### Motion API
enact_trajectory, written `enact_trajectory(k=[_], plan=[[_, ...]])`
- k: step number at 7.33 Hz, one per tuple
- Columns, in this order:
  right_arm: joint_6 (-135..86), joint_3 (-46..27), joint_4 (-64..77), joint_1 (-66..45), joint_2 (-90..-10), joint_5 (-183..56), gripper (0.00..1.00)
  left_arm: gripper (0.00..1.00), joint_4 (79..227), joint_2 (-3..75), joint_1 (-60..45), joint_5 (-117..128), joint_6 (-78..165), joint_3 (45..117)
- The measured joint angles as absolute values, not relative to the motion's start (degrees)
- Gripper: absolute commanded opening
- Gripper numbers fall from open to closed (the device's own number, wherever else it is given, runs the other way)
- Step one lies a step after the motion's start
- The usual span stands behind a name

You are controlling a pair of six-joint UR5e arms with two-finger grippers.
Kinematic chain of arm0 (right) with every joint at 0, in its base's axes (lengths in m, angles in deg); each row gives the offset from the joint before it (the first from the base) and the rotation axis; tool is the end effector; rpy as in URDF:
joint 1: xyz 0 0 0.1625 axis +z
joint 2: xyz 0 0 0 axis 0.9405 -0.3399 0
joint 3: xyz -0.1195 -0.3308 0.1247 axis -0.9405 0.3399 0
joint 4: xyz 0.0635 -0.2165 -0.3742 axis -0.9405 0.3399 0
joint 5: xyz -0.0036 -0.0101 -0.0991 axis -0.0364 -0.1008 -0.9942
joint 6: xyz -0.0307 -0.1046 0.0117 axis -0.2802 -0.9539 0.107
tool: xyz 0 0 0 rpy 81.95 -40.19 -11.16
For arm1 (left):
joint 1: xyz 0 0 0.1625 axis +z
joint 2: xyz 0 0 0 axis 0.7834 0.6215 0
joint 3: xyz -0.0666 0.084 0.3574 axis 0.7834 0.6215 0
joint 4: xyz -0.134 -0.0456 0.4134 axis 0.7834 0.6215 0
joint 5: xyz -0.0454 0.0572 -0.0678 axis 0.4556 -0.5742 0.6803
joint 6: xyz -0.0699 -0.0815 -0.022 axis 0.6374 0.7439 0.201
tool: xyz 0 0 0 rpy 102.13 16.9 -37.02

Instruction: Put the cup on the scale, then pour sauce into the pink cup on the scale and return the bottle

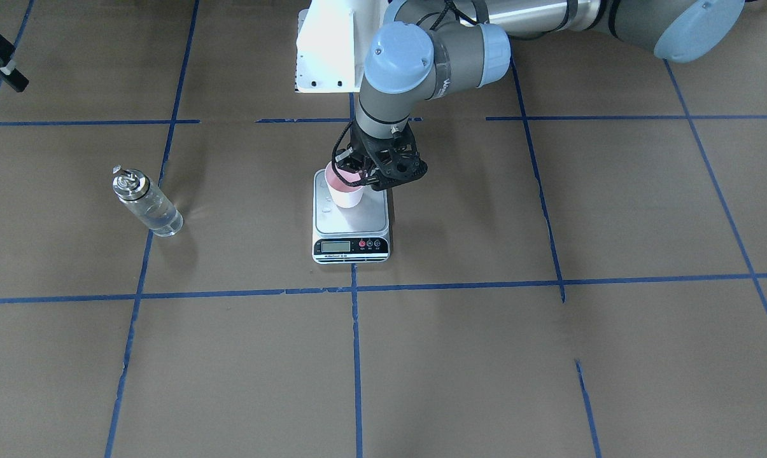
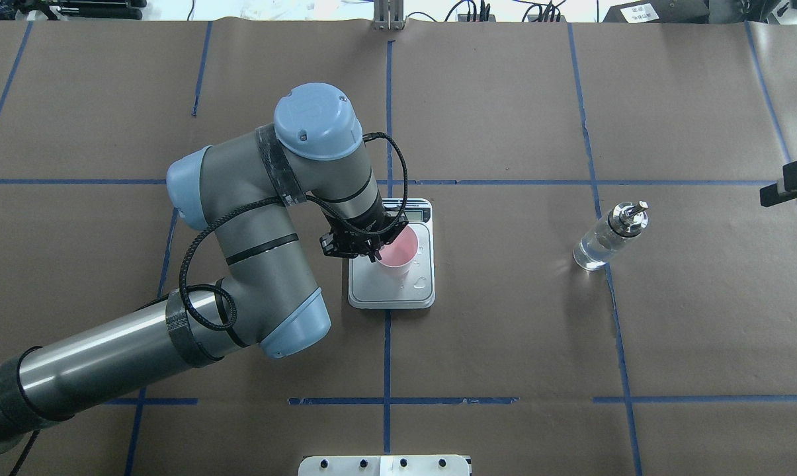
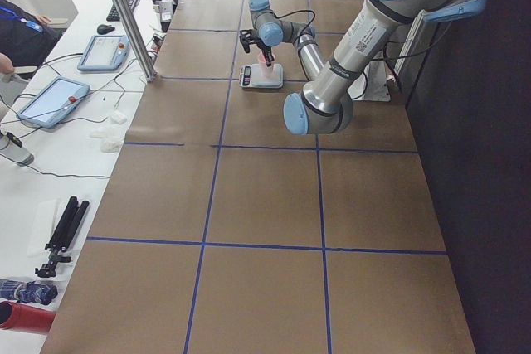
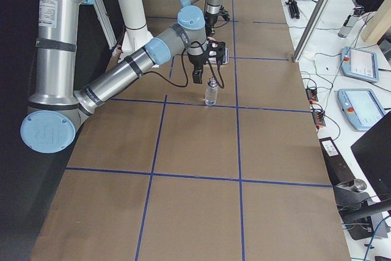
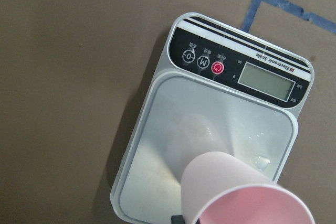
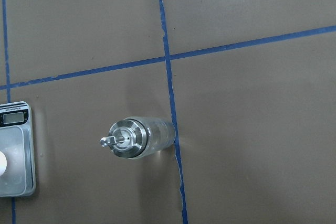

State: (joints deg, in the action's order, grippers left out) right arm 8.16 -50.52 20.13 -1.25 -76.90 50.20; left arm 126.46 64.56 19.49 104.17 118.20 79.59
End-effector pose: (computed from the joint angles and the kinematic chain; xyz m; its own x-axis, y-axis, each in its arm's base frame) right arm -0.0986 -0.4041 0.2783 0.5313 0.1275 0.8375 -0.1746 0.9839 -0.0390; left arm 0.5469 -0.4354 0.0956 0.5711 -0.3482 -0.7434 0.1398 0.9336 -0.3299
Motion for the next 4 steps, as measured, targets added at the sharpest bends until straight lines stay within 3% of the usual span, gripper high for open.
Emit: enact_trajectory(k=[1,2,4], plan=[[9.5,-51.2,20.1,-2.3,-76.9,49.6,1.0,0.82,126.9,64.5,19.5,104.1,118.1,79.4],[11.1,-52.1,20.1,-3.5,-76.9,48.7,1.0,1.0,127.1,64.5,19.3,103.9,118.0,79.3],[14.2,-53.7,20.1,-6.1,-76.9,47.3,1.0,1.0,127.1,64.4,18.1,102.9,117.5,80.0]])
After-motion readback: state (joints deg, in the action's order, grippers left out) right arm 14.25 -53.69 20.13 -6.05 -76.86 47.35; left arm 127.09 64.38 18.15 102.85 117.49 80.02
